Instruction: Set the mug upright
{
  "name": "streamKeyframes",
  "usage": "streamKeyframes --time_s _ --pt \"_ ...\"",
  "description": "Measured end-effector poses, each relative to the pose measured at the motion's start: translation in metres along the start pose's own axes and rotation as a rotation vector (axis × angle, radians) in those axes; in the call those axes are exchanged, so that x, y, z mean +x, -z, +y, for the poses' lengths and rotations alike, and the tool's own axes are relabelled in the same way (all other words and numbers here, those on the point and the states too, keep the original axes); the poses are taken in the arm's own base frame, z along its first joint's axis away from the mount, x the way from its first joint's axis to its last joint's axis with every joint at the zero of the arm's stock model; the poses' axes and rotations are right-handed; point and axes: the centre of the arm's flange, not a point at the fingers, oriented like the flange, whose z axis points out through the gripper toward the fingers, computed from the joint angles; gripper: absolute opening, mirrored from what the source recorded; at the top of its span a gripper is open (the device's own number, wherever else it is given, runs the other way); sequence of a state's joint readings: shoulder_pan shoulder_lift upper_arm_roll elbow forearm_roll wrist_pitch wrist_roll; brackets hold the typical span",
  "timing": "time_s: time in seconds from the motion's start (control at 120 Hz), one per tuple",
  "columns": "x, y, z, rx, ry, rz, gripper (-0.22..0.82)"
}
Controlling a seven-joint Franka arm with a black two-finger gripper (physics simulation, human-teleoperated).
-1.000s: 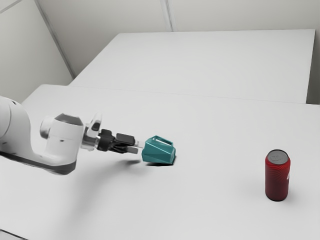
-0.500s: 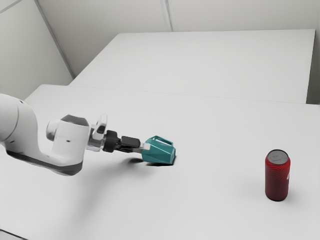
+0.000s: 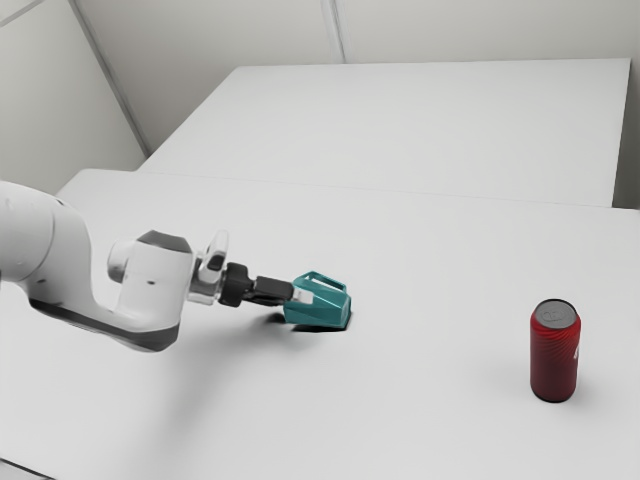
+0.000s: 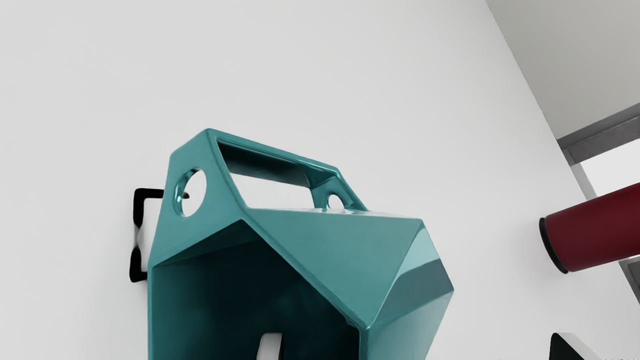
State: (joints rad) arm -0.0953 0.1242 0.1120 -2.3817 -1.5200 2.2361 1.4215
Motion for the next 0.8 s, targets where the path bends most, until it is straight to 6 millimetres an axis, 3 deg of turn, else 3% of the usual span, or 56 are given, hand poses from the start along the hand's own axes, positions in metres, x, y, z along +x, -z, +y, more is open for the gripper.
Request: streamKeyframes --time_s 0.533,0.6,0.8 --pt "0.001 -0.01 -0.003 -0.015 -0.03 0.015 0.56" --pt "0.001 -0.011 -0.003 -0.018 -0.032 0.02 0.53" --pt "0.003 -0.014 0.001 -0.022 -0.044 0.031 0.27"
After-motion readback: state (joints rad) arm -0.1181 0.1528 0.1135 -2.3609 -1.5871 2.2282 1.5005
